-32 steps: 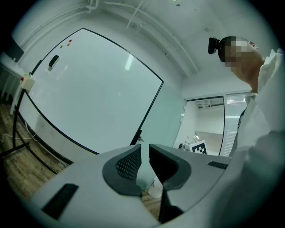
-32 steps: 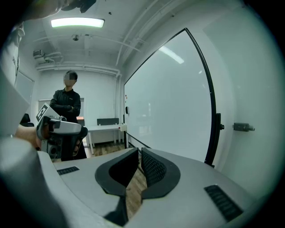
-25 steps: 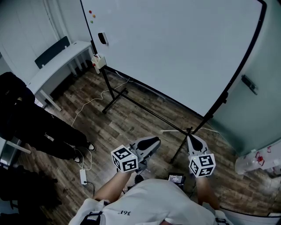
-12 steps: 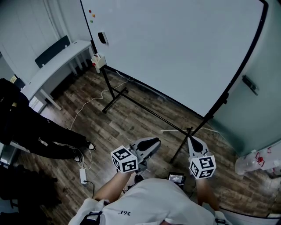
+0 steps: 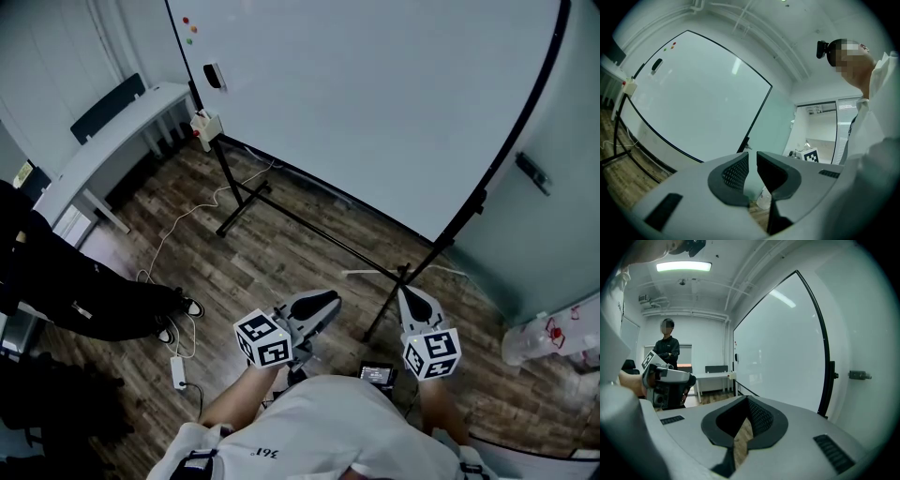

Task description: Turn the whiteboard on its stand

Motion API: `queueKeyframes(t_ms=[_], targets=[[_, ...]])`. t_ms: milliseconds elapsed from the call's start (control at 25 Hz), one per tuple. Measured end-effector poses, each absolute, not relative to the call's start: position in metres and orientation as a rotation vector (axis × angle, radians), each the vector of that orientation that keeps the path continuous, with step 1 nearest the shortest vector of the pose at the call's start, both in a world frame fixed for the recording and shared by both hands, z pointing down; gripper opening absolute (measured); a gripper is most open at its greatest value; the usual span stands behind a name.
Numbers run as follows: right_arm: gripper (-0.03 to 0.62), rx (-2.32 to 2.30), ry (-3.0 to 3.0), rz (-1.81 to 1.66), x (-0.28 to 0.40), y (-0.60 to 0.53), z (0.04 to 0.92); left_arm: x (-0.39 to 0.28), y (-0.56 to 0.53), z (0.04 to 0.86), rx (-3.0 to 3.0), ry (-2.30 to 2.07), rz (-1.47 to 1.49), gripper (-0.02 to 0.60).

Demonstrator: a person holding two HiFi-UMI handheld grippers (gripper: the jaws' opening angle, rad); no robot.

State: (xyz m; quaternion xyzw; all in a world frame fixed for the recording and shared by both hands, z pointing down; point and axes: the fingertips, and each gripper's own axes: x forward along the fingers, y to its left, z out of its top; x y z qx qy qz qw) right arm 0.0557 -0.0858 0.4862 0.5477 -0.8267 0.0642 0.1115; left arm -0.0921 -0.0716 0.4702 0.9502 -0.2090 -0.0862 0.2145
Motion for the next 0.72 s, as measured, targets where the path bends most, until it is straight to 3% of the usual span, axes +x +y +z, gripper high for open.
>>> queueKeyframes(t_ms=[720], targets=[[0.025,1.539,-2.469,0.179,0.043,-0.074,0.486,-0.092,-0.065,0.475,2.618,-0.581,-0.234,0.06]])
